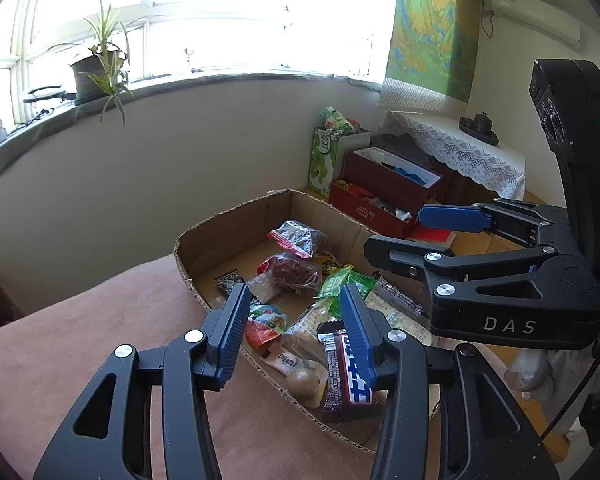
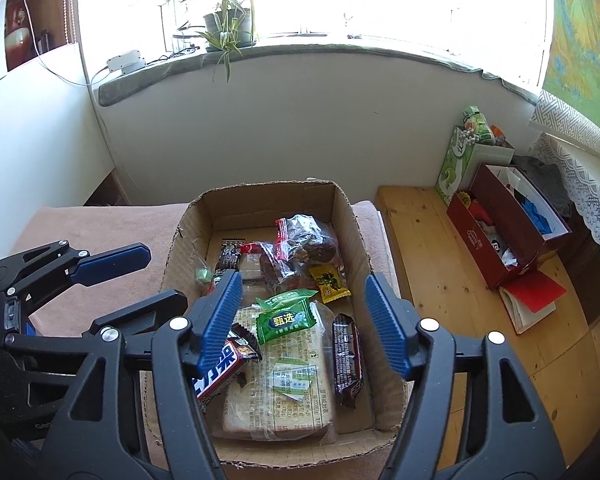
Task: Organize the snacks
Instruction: 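Lower both snacks into the box and open both grippers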
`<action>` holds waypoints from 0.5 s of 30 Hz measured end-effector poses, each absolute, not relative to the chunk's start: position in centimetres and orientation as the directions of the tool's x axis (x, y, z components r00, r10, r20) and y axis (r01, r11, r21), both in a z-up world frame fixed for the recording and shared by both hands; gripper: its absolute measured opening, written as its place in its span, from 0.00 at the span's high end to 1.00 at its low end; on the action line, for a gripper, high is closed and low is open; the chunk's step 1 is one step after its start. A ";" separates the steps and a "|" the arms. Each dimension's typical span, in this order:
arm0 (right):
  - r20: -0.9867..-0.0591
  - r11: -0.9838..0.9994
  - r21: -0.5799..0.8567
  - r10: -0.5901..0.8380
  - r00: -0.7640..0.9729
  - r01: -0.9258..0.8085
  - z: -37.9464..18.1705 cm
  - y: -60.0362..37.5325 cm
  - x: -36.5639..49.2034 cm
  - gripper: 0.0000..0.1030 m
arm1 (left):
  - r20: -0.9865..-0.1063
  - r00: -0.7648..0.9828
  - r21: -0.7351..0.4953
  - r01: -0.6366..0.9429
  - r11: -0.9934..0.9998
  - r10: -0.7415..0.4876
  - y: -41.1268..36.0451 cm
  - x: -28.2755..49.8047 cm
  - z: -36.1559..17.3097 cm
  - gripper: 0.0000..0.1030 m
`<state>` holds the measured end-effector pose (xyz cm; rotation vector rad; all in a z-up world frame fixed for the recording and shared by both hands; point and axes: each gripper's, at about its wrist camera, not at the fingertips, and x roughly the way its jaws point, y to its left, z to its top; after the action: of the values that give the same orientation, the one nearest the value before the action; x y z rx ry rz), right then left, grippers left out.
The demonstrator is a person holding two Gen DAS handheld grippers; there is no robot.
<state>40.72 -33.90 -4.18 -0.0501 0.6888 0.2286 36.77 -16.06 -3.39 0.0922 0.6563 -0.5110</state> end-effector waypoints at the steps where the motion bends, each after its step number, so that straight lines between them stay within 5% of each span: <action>1: -0.633 0.975 0.031 0.191 0.750 -0.222 -4.1 -34.0 40.7 0.31 | -0.604 0.675 -0.075 0.482 0.873 -0.424 -16.0 36.7 -3.4 0.55; 15: -0.623 0.986 -0.004 0.129 0.771 -0.169 -4.2 -34.2 39.3 0.29 | -0.599 0.682 -0.076 0.472 0.878 -0.419 -14.5 35.0 -3.0 0.49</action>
<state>39.33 -34.21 -4.19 -0.0608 0.6705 0.1616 35.03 -14.48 -3.00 0.0868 0.6493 -0.5006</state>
